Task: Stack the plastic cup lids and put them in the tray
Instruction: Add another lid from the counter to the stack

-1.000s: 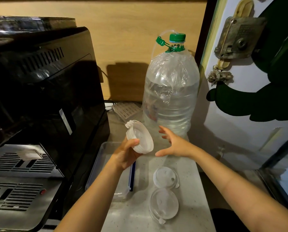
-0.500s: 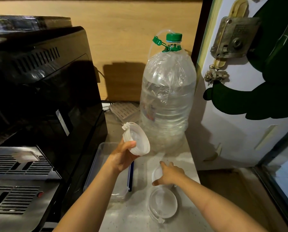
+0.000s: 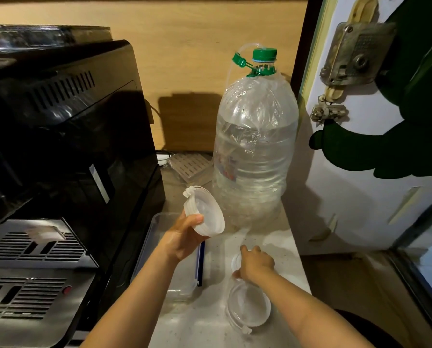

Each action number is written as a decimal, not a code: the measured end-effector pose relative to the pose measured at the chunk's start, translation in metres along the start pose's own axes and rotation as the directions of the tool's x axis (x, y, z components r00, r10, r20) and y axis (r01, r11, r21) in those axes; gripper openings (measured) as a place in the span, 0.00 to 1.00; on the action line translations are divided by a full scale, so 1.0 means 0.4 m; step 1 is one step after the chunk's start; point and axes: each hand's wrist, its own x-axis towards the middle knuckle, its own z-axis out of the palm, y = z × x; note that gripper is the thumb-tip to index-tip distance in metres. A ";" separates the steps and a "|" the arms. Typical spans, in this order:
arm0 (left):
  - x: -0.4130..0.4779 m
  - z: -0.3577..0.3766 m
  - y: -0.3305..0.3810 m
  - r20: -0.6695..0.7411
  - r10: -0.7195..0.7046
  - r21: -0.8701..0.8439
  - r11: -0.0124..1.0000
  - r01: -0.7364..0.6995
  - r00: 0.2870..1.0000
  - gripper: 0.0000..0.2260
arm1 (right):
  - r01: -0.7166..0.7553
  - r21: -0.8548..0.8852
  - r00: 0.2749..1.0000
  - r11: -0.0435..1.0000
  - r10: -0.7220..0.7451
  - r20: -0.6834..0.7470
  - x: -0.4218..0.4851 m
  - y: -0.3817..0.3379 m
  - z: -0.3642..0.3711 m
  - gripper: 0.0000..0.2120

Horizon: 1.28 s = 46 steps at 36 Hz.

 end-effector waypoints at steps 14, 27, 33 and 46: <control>-0.011 -0.021 0.008 -0.002 -0.004 -0.013 1.000 0.004 1.000 0.44 | 0.048 0.064 0.993 0.997 -0.041 -0.108 0.013 0.014 0.000 0.38; -0.001 -0.035 -0.004 -0.025 -0.015 -0.059 0.998 0.013 1.000 0.44 | 0.213 0.329 0.940 0.920 -0.101 -0.325 -0.012 0.057 -0.126 0.38; 0.009 -0.034 -0.012 -0.045 -0.032 -0.070 0.997 0.028 0.999 0.45 | 0.419 0.517 0.854 0.746 -0.131 -0.504 -0.038 0.068 -0.201 0.37; 0.024 -0.011 -0.024 -0.025 -0.035 -0.072 0.997 0.033 0.999 0.47 | 0.727 0.685 0.649 -0.046 -0.283 -0.707 -0.180 0.029 -0.348 0.33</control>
